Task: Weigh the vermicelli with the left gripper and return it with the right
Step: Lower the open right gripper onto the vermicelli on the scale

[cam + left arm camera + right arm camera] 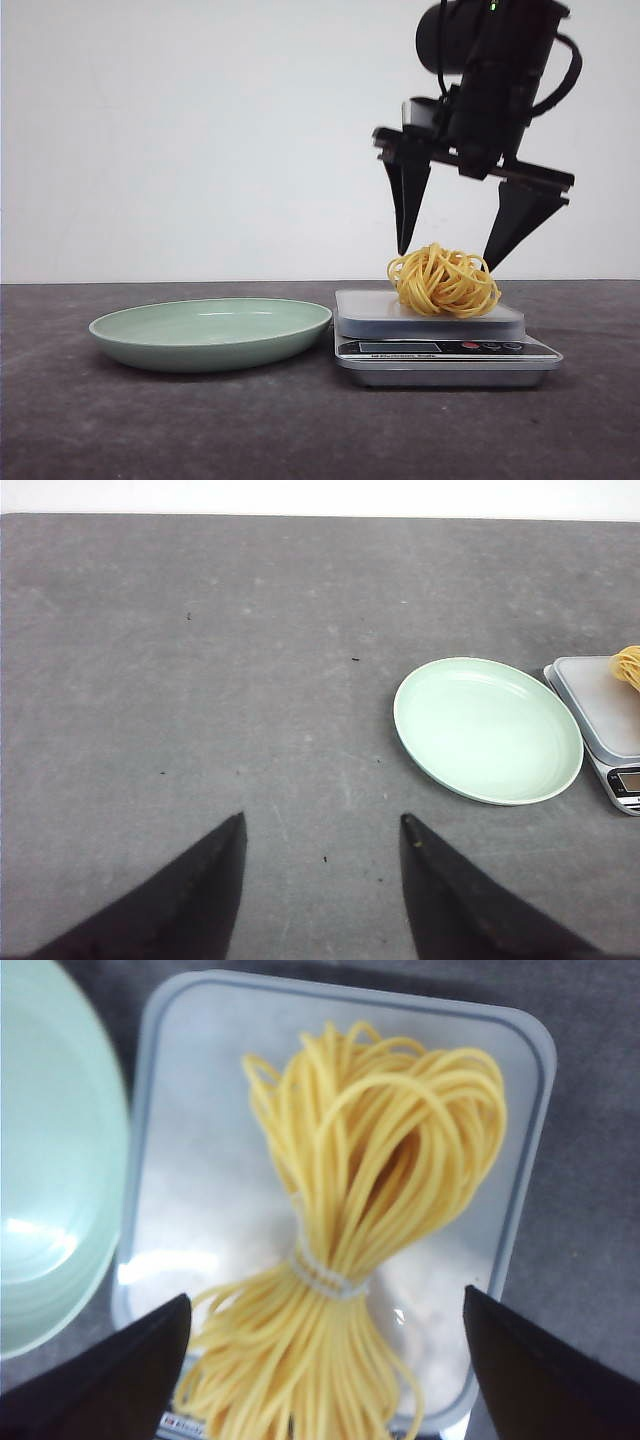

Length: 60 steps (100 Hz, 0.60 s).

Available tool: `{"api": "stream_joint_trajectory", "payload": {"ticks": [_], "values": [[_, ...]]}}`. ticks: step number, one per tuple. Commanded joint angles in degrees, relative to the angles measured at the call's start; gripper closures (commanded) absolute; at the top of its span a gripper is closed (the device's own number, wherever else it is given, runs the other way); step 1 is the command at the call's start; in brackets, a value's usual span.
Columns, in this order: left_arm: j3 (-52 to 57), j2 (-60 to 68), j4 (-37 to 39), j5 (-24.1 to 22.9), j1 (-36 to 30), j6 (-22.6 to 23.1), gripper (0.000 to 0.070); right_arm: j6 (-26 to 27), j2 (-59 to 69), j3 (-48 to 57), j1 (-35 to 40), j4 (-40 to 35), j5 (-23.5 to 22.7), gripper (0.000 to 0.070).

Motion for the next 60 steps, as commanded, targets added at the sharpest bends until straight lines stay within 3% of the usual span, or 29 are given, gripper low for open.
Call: {"api": "stream_joint_trajectory", "payload": {"ticks": [1, 16, 36, 49, 58, 60], "values": [[0.59, -0.09, 0.63, 0.13, -0.35, -0.46, 0.0427, 0.57, 1.68, 1.42, 0.24, 0.68, -0.15, 0.0182], [0.59, -0.09, 0.63, 0.11, -0.35, -0.46, 0.0427, 0.52, 2.51, 1.42, 0.26, 1.64, -0.33, 0.0273], [0.59, -0.09, 0.63, 0.11, -0.35, -0.46, 0.0427, 0.52, 3.15, 1.42, 0.24, 1.36, -0.42, 0.0476], [0.59, -0.09, 0.63, 0.11, -0.35, -0.44, 0.0427, 0.57, 3.15, 1.42, 0.26, 1.03, -0.63, 0.0517], [0.59, -0.09, 0.63, 0.09, -0.35, -0.44, 0.0427, 0.48, 3.15, 1.42, 0.33, 1.05, -0.61, 0.0700], [0.59, -0.09, 0.63, 0.09, -0.35, -0.42, 0.0427, 0.46, 3.15, 1.42, 0.37, 1.09, -0.57, 0.0700]]}}
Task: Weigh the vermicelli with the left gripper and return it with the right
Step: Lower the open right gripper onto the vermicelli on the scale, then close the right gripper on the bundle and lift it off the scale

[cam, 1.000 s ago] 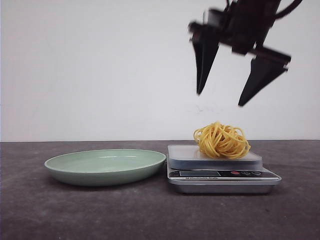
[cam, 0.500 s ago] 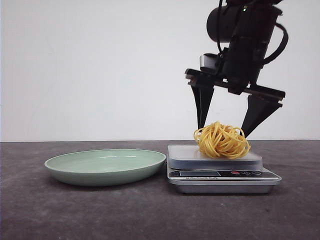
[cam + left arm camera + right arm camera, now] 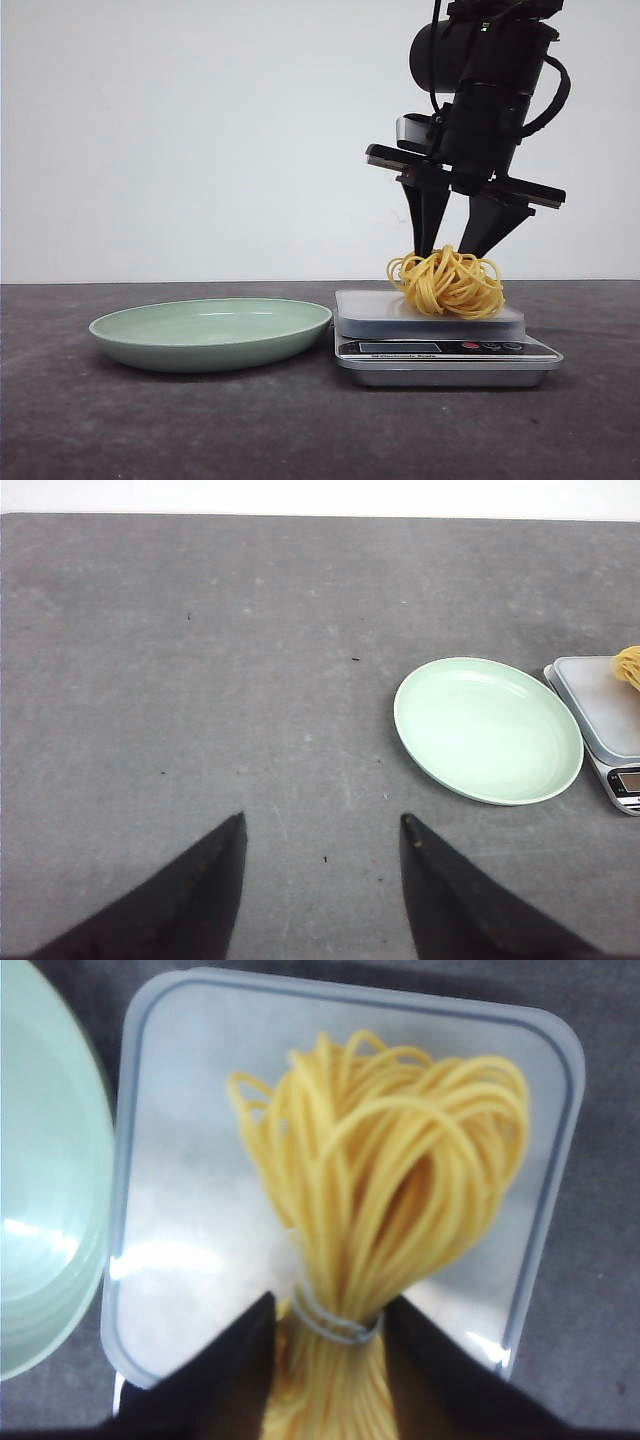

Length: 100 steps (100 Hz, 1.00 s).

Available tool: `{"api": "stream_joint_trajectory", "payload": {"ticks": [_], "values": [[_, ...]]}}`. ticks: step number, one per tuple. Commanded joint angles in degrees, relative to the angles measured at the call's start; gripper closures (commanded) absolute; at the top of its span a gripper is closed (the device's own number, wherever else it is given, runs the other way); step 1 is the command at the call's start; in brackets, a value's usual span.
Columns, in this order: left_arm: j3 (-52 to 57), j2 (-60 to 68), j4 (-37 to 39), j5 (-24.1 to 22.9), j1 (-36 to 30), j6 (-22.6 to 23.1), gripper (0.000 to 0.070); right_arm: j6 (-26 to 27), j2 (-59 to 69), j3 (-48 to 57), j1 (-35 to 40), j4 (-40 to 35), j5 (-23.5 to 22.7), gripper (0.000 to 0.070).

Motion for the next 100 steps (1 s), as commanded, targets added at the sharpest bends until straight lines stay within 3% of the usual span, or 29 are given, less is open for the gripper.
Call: {"api": "stream_joint_trajectory", "payload": {"ticks": [1, 54, 75, 100], "values": [[0.59, -0.09, 0.63, 0.09, -0.35, -0.42, 0.0427, 0.28, 1.46, 1.27, 0.37, -0.07, 0.00, 0.0700], [0.59, -0.09, 0.59, 0.11, -0.35, -0.44, 0.0427, -2.86, -2.29, 2.64, 2.14, 3.02, -0.76, 0.0700], [0.59, -0.09, 0.61, 0.11, -0.35, -0.44, 0.0427, -2.64, -3.08, 7.34, 5.77, 3.67, -5.99, 0.0700], [0.59, -0.09, 0.61, 0.11, -0.35, -0.44, 0.0427, -2.14, -3.06, 11.45, 13.81, 7.45, -3.91, 0.0700]]}}
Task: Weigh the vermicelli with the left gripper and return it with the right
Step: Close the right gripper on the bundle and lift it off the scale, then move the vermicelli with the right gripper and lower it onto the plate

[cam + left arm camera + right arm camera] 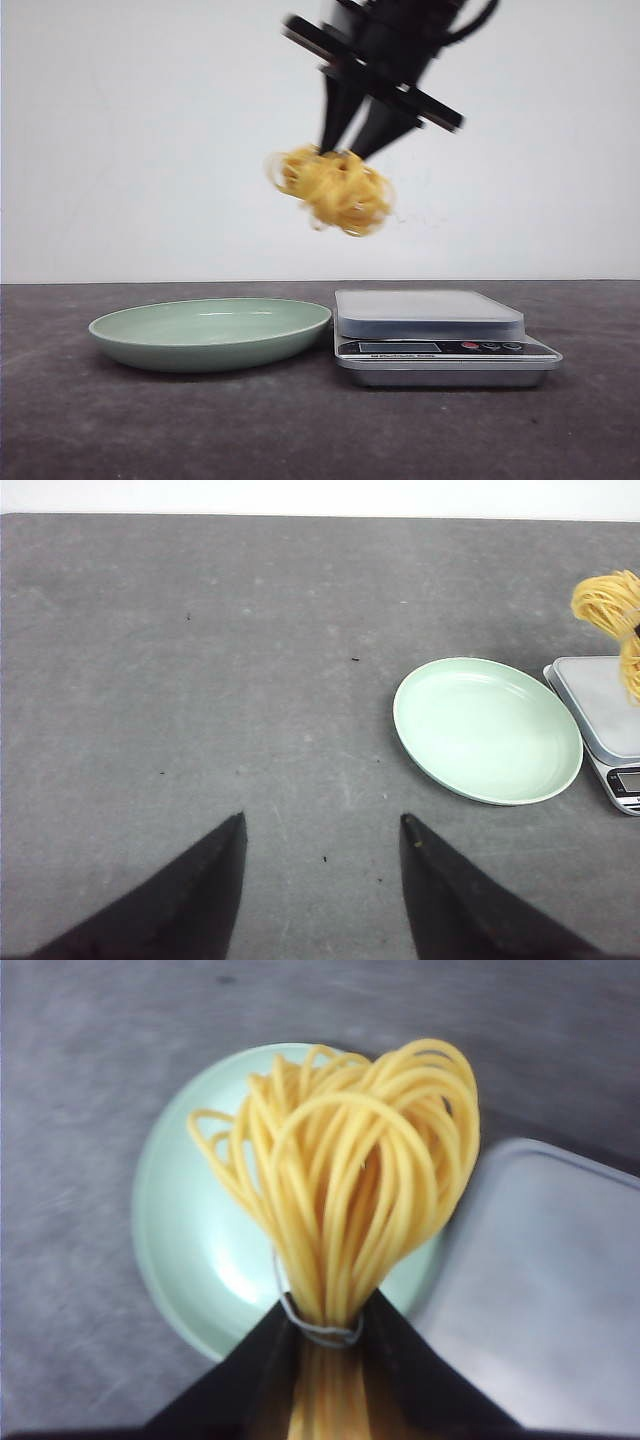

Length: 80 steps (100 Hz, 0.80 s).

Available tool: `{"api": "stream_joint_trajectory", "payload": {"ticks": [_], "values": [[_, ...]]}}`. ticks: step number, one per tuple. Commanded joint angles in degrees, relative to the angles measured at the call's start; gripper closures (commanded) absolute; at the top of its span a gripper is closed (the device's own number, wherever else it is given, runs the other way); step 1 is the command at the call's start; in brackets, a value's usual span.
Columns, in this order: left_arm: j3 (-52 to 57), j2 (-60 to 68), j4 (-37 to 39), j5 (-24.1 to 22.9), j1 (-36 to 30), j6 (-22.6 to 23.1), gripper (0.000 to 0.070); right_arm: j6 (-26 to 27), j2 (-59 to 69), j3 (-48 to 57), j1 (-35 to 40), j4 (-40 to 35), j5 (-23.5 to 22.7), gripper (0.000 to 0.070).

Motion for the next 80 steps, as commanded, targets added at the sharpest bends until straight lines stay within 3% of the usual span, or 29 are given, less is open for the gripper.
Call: {"api": "stream_joint_trajectory", "payload": {"ticks": [1, 37, 80], "values": [[0.59, -0.09, 0.61, 0.11, -0.35, -0.44, 0.0427, -0.09, 0.52, 2.38, 2.14, 2.32, 0.52, 0.0700], [0.59, -0.09, 0.13, 0.11, -0.35, -0.44, 0.0427, 1.77, 3.34, 3.43, 6.75, 7.72, 1.75, 0.0700], [0.59, -0.09, -0.09, 0.09, -0.35, -0.52, 0.0427, 2.40, 16.41, 9.57, 6.75, 5.77, 0.24, 0.0700]]}}
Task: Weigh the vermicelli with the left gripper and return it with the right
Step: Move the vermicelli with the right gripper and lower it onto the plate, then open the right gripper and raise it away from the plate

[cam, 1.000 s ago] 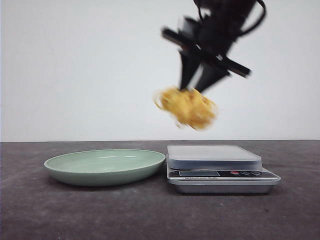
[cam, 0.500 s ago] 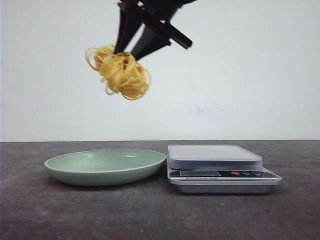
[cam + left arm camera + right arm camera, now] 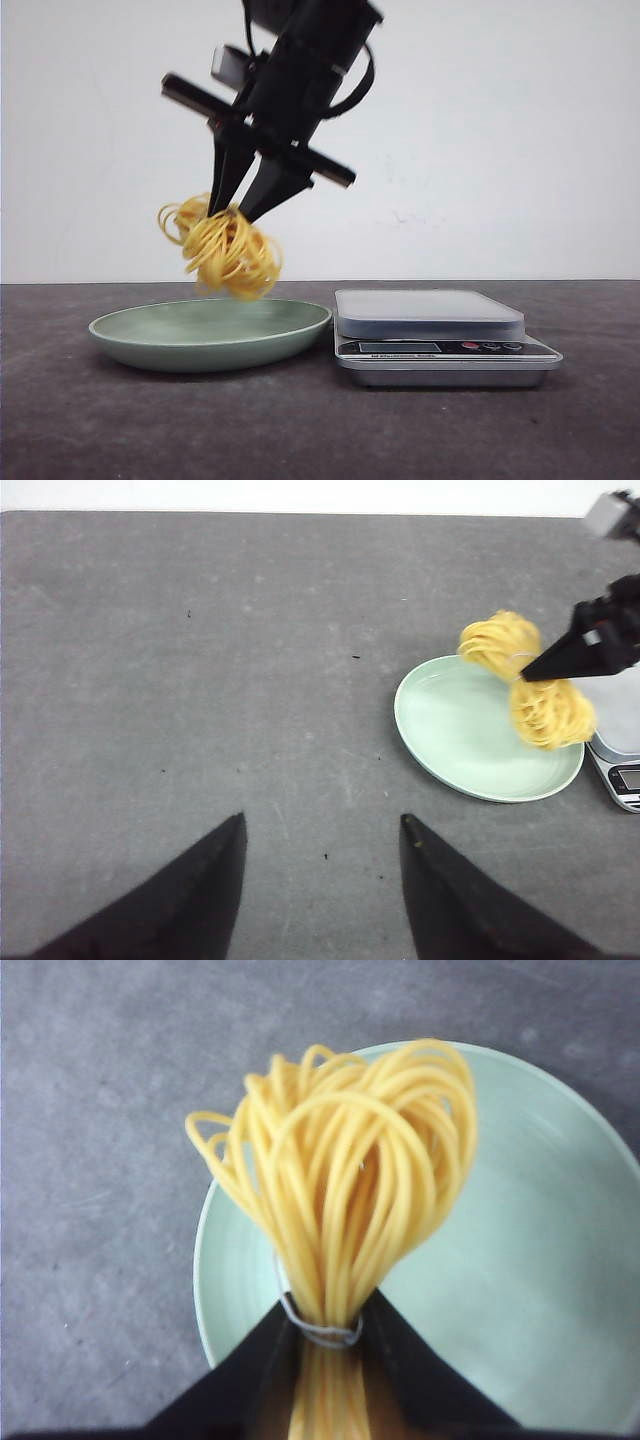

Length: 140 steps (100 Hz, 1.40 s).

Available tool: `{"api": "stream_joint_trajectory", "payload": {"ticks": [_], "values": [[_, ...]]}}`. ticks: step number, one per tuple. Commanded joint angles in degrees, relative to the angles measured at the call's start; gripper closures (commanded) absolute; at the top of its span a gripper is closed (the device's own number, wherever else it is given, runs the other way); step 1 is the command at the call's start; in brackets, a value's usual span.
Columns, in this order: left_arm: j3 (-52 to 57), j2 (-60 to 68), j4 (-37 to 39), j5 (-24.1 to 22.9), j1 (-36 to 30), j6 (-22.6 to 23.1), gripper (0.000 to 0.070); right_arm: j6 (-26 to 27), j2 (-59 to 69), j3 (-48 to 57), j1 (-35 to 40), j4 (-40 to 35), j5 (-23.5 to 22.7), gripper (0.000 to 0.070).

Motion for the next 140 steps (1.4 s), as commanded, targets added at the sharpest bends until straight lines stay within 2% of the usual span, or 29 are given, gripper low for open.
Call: {"api": "stream_joint_trajectory", "payload": {"ticks": [1, 28, 42, 57, 72, 76, 86, 92, 112, 128, 140], "values": [[0.59, -0.07, 0.15, 0.09, -0.35, -0.55, 0.0427, 0.68, 2.38, 2.69, 0.57, 0.50, -0.15, 0.0700], [0.59, -0.07, -0.76, 0.07, -0.35, -0.85, 0.0427, 0.57, 6.69, 3.23, 0.50, -1.05, 0.48, 0.0700], [0.59, -0.07, -0.79, 0.07, -0.35, -0.85, 0.0427, 0.24, 6.75, 3.23, 0.28, -2.73, 4.72, 0.0700], [0.59, -0.07, -0.76, 0.00, -0.35, -0.87, 0.0427, 3.65, 6.75, 3.23, -0.87, -2.67, 3.91, 0.0700], [0.59, -0.07, -0.76, -0.02, -0.35, -0.85, 0.0427, 3.67, 6.75, 3.23, -1.16, -1.95, 2.49, 0.0700], [0.59, -0.07, -0.79, -0.11, -0.35, -0.85, 0.0427, 3.85, 6.75, 3.23, -1.14, -1.46, 2.40, 0.0666], [0.59, -0.07, -0.79, -0.11, -0.35, -0.85, 0.0427, 4.00, 6.75, 3.23, -1.01, -0.15, 2.14, 0.0428], [0.59, -0.07, -0.79, -0.11, -0.35, -0.85, 0.0427, 4.09, 6.75, 3.23, -0.98, 0.92, 1.33, 0.0358], [0.59, -0.07, -1.18, -0.11, -0.35, -0.83, 0.0427, 6.10, 6.73, 3.34, -0.98, 3.74, -1.20, 0.0350], [0.59, -0.07, -1.14, -0.11, -0.35, -0.83, 0.0427, 5.77, 5.46, 3.56, -1.07, 3.78, -0.57, 0.0351], [0.59, -0.07, -0.61, -0.11, -0.35, -0.83, 0.0427, 3.56, 1.81, 3.56, -1.75, 3.28, 0.57, 0.0351]]}}
